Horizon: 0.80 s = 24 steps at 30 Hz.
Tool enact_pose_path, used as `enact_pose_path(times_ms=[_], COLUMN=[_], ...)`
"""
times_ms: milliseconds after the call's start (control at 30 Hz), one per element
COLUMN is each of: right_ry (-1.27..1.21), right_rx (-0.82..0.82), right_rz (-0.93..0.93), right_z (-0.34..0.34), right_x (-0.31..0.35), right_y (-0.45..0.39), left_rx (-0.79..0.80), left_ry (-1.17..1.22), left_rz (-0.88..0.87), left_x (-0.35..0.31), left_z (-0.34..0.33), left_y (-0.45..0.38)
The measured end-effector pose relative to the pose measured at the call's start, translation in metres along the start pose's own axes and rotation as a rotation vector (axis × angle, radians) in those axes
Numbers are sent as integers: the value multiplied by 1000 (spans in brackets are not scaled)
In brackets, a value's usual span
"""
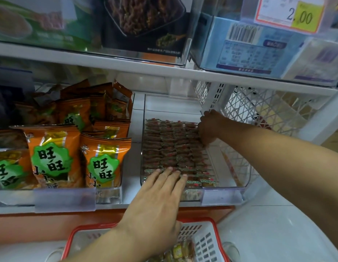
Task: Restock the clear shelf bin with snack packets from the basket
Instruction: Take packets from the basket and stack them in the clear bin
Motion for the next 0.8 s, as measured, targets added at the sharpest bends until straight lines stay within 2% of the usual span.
enact_pose_path(times_ms=[267,467,800], right_ry=[45,-40,-135], right_rx=[81,-55,-164], right_rz=[-34,-28,-15], right_z=[12,12,14], right_x=[4,1,-2], right_y=[6,5,11], left_rx=[-27,-40,-56], left_ry=[-10,-19,-14], left_rz=[-8,-15,-17], left_x=[0,-1,0], left_z=[-2,-2,-1], left_y=[2,3,3])
Point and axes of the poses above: each hand's wrist, its own y-axis away from the middle knuckle, its own z-axis out of the back of the hand, x = y × z, the point moved 5 cm from there along -y, towards the middle knuckle, and after that the axes turned 4 degrees about -z, right-handed, at the moved point
